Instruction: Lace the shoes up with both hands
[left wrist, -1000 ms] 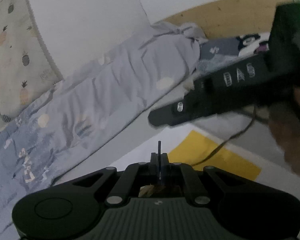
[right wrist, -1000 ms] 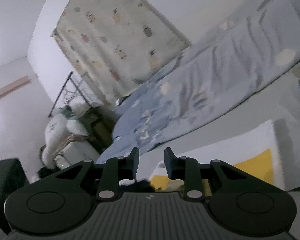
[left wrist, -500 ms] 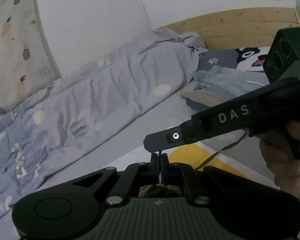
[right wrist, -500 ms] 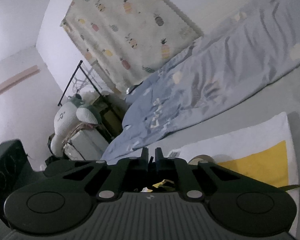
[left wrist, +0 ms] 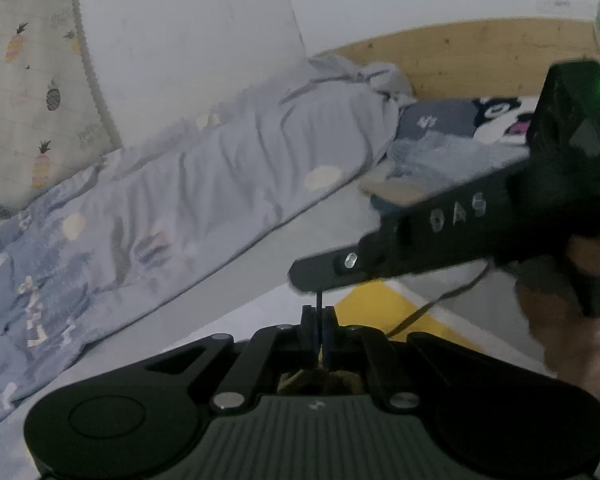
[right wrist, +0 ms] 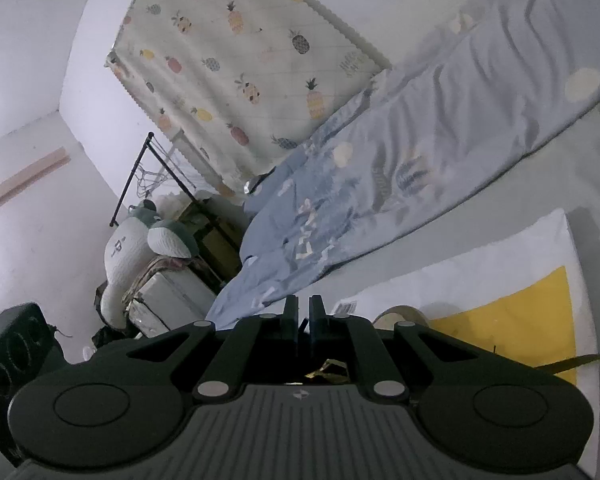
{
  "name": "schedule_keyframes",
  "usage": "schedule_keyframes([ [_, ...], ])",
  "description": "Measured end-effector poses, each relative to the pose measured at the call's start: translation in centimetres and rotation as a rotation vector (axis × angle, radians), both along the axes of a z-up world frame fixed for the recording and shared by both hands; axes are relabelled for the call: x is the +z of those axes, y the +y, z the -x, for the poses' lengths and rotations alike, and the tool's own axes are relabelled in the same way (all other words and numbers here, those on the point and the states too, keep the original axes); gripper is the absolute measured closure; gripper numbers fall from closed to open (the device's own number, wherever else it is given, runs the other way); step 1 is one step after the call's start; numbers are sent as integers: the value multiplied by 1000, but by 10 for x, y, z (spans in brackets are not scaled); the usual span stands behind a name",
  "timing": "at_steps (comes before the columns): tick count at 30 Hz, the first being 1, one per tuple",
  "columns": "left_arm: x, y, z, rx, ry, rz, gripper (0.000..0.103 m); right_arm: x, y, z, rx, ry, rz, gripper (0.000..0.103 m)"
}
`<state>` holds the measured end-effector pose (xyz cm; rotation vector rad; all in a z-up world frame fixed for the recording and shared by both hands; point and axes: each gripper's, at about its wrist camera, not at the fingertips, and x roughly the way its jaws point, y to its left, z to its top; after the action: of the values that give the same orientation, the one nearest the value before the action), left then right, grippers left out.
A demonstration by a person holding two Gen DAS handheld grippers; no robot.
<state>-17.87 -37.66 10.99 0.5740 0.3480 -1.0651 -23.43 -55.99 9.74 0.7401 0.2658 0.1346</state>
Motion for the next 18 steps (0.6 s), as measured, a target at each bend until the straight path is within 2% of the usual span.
schedule_keyframes([
  [4,-9,-3,-2,14,-29,-82,102,-2,-15,5,-71,-8,-71,96],
  [9,-25,-9,-1,-7,-91,-205,102,-8,-33,9,-166,20,-99,95],
  [18,-51,-10,4,-59,-186,-302,101,-9,-41,10,-188,36,-113,95],
])
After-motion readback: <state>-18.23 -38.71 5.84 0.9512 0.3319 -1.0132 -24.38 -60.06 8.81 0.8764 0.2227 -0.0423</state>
